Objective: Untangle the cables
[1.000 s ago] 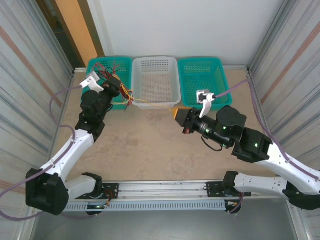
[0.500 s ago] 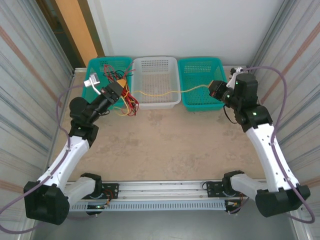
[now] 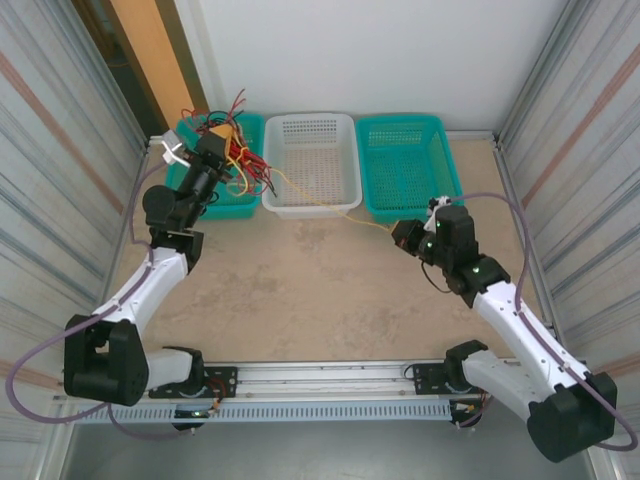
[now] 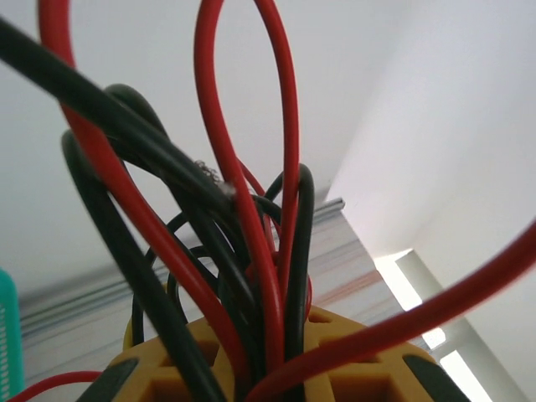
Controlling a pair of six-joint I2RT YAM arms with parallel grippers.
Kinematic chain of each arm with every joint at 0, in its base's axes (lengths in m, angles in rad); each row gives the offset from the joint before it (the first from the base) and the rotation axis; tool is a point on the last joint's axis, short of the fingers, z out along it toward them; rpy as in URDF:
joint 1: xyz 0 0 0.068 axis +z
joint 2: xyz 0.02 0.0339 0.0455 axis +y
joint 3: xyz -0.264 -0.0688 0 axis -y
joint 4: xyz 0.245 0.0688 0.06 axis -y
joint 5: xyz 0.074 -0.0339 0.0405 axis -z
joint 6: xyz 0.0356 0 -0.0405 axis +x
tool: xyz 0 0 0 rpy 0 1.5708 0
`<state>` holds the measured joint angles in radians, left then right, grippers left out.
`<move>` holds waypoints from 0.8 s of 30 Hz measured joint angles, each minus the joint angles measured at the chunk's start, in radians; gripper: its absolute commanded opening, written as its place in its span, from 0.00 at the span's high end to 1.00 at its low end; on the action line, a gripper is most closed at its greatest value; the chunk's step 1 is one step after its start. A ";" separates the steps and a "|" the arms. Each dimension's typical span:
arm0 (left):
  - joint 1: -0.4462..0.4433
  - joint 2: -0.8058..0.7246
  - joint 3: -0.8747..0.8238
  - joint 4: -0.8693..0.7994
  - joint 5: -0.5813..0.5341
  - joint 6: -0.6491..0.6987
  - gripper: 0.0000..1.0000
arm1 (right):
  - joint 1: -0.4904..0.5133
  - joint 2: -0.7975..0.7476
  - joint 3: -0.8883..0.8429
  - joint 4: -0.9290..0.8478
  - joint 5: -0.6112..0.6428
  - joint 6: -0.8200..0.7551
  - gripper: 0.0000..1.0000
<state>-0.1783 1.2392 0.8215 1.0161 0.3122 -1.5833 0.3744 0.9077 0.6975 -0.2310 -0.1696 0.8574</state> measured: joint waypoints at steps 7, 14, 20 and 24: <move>-0.041 -0.048 0.035 -0.080 -0.238 -0.018 1.00 | 0.122 -0.058 -0.076 0.054 0.087 0.024 1.00; -0.096 -0.089 0.125 -0.308 -0.420 0.251 1.00 | 0.349 -0.054 -0.072 0.024 0.230 0.001 1.00; -0.104 -0.111 0.236 -0.479 -0.616 0.480 1.00 | 0.509 -0.129 -0.019 0.002 0.301 -0.067 1.00; -0.112 -0.092 0.298 -0.654 -0.785 0.460 1.00 | 0.589 -0.100 0.031 -0.010 0.332 -0.096 1.00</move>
<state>-0.2901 1.1469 1.1194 0.3618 -0.4732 -1.1233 0.9638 0.8082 0.7280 -0.2413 0.1623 0.7616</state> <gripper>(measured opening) 0.175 0.046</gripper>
